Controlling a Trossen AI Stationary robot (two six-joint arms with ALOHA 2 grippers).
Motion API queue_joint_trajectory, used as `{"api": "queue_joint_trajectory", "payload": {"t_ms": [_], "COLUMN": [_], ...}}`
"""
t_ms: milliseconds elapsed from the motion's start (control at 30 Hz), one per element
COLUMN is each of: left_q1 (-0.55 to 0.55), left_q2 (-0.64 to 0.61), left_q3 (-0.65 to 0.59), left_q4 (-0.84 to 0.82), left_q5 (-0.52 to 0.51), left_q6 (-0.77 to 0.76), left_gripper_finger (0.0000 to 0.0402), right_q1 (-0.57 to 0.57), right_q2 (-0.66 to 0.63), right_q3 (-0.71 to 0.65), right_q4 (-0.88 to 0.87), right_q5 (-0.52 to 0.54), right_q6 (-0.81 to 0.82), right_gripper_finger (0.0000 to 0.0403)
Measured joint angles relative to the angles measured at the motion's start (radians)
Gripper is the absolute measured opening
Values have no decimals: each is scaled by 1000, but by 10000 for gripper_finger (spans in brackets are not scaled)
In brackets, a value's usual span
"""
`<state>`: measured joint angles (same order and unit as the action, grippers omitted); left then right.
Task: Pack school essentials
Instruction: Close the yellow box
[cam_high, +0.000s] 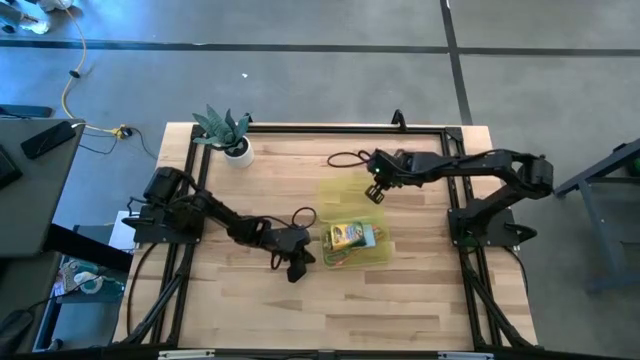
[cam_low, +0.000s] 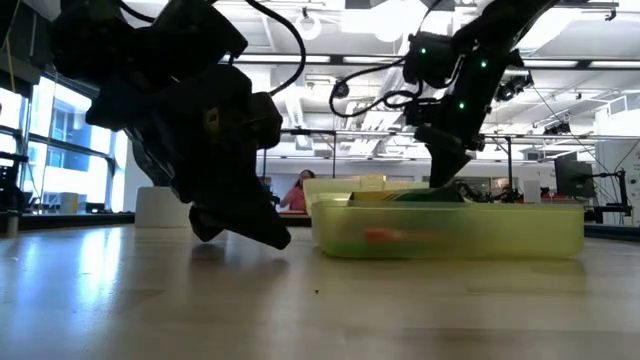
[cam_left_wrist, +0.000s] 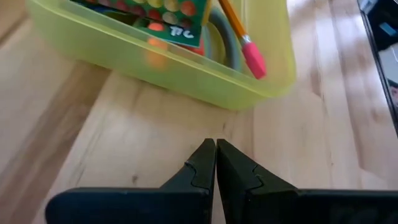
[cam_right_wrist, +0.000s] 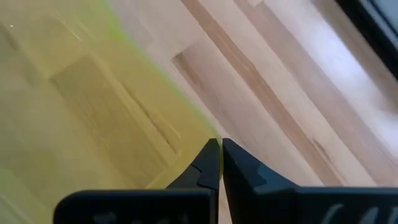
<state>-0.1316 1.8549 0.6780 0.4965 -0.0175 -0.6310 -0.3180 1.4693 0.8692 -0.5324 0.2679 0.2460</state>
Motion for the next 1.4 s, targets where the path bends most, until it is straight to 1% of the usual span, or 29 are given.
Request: {"api": "queue_joint_trajectory", "payload": {"t_ms": [133, 233, 333, 467, 600, 733, 867, 933, 1133, 1400], "left_q1": [32, 59, 88, 123, 152, 179, 212, 233, 309, 432], "left_q2": [0, -1, -3, -4, -13, -49, -102, -119, -144, -144], "left_q3": [0, 1, 2, 3, 1, 0, 0, 0, -1, -1], "left_q4": [-8, -32, -59, -70, -84, -132, -238, -268, -276, -243], "left_q5": [47, 55, 68, 122, 152, 125, 38, 12, 8, 2], "left_q6": [26, 58, 93, 129, 173, 216, 241, 255, 314, 366], "left_gripper_finger": [5, 5, 5, 5, 5, 5, 5, 5, 5, 5], "right_q1": [46, 76, 101, 135, 163, 189, 218, 231, 280, 337], "right_q2": [-5, -5, -5, -5, -5, -5, -5, -5, -5, -5], "right_q3": [0, 0, 0, 0, 0, 0, 0, 0, 0, 0], "right_q4": [-9, -10, -10, -10, -9, -10, -9, -9, -9, -6], "right_q5": [76, 128, 166, 225, 267, 309, 356, 386, 504, 618], "right_q6": [40, 62, 68, 91, 103, 139, 168, 180, 222, 252], "right_gripper_finger": [1, 1, 0, 0, 0, 0, 0, 0, 0, 0]}}
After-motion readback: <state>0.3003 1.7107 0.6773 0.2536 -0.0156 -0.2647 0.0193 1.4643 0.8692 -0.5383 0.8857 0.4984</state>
